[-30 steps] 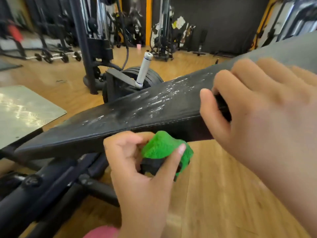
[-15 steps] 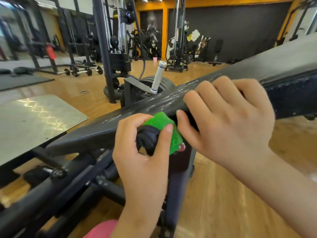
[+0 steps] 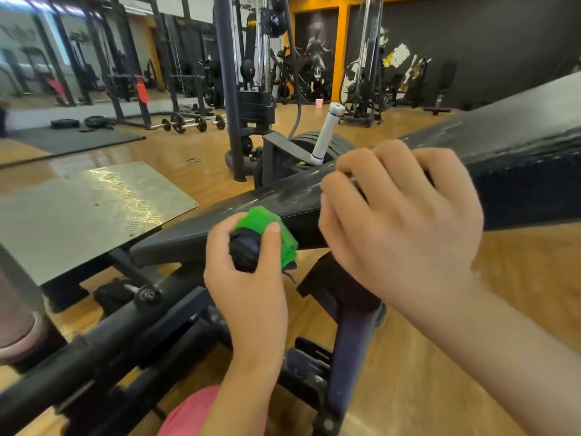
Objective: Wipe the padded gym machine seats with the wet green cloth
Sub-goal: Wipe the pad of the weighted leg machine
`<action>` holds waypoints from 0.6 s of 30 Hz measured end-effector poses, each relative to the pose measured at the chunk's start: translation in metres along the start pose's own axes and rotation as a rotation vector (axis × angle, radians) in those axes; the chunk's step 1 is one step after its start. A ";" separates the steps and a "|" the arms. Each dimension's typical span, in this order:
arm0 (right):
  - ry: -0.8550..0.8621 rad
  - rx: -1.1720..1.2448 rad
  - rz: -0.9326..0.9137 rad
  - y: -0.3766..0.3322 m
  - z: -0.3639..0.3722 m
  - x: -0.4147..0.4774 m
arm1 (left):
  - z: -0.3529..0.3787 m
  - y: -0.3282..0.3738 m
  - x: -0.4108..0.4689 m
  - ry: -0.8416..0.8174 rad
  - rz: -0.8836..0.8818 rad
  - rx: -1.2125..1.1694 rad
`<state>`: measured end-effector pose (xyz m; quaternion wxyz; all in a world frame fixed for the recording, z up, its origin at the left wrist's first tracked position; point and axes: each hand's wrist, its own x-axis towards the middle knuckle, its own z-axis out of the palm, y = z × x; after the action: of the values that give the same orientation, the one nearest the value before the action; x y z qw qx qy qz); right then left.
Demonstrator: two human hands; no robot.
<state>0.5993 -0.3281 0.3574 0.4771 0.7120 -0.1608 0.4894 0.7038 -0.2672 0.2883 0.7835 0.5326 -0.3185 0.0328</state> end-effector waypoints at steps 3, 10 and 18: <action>0.049 -0.065 -0.005 0.001 0.004 -0.003 | 0.001 0.000 -0.004 -0.040 0.103 0.009; 0.005 -0.080 -0.005 0.000 0.003 -0.008 | -0.037 -0.047 0.026 -0.027 0.106 0.207; -0.005 -0.050 0.011 -0.003 0.004 -0.010 | -0.044 -0.056 0.036 -0.019 0.051 0.217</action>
<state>0.5989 -0.3320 0.3472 0.4916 0.7001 -0.1779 0.4863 0.7745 -0.2644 0.2517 0.7170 0.6063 -0.3341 0.0820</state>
